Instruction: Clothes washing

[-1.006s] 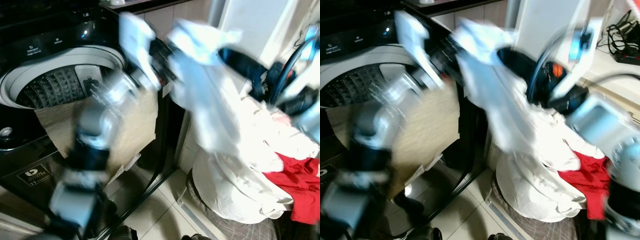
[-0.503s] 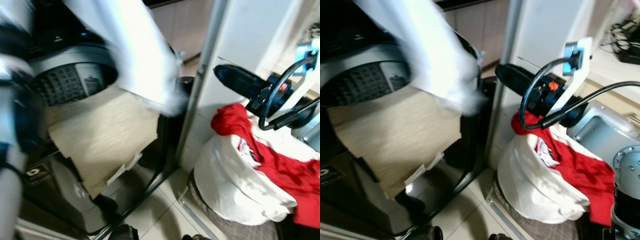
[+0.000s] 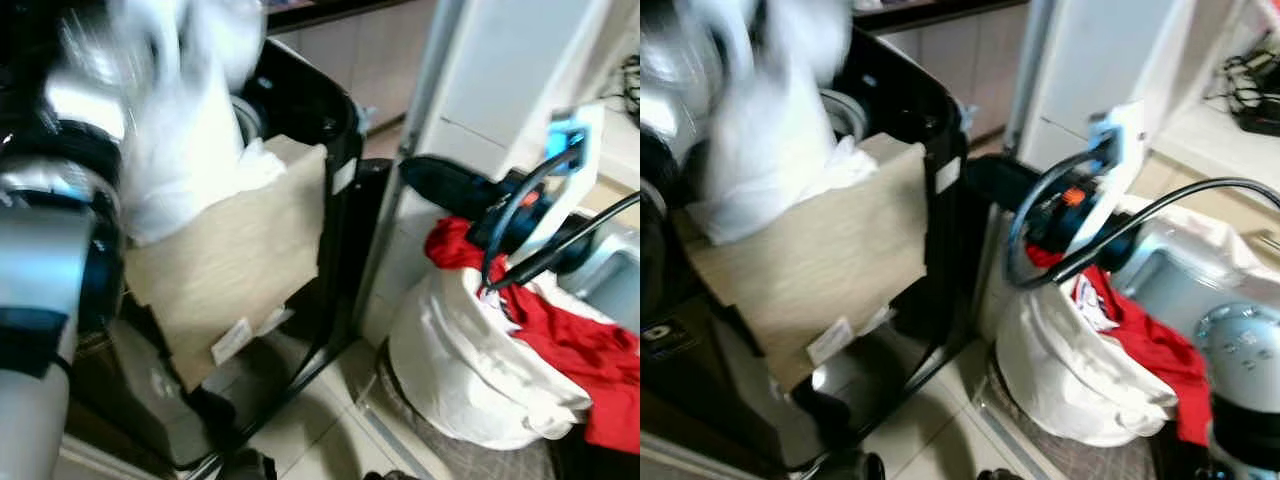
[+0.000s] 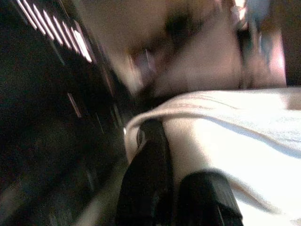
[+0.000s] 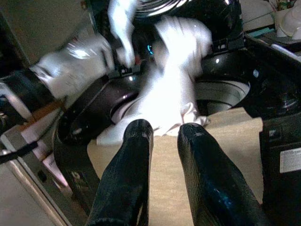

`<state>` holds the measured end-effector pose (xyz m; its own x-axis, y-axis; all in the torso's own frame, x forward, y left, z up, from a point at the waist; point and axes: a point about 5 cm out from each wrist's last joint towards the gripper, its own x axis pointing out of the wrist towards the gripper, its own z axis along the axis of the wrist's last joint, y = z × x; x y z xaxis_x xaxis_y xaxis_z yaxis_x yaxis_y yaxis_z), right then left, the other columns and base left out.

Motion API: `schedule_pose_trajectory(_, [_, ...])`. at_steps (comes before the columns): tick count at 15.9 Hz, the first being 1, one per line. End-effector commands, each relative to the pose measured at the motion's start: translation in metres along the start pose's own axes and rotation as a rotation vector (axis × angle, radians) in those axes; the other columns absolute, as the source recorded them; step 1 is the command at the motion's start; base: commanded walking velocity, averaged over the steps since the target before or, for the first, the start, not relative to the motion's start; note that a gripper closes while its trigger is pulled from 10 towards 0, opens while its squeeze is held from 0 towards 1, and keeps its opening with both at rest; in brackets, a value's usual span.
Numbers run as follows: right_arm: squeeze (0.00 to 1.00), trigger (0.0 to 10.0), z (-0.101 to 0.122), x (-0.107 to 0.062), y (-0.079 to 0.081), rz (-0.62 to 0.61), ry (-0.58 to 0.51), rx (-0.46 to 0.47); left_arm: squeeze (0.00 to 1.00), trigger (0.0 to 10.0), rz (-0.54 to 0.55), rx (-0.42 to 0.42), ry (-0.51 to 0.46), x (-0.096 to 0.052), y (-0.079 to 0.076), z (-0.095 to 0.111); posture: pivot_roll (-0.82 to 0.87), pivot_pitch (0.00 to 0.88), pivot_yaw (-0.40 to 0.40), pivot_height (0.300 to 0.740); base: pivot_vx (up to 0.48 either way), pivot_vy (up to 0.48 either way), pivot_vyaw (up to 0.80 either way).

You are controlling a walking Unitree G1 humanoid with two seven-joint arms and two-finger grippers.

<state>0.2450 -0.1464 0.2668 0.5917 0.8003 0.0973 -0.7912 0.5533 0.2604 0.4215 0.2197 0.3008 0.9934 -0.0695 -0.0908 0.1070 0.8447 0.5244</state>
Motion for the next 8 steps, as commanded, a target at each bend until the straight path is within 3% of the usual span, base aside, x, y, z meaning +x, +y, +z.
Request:
schedule_pose_trajectory(1, [0.00, 10.0, -0.005, 0.003, 0.007, 0.020, 0.028, -0.006, 1.00, 10.0, 0.002, 0.019, 0.161, -0.003, 0.004, -0.019, -0.07, 0.034, 0.000, 0.740, 0.000, 0.000, 0.00])
schedule_pose_trajectory(5, [0.00, 10.0, -0.007, 0.002, 0.008, 0.022, 0.025, 0.005, 1.00, 10.0, -0.110, 0.135, 0.314, -0.008, 0.006, -0.033, -0.07, 0.036, -0.003, 0.740, 0.000, 0.000, 0.00])
schedule_pose_trajectory(8, [0.00, 10.0, -0.008, 0.003, 0.007, 0.018, 0.033, 0.005, 1.00, 10.0, -0.090, 0.150, 0.315, -0.011, 0.017, -0.025, -0.06, 0.036, -0.008, 0.740, 0.000, 0.000, 0.00])
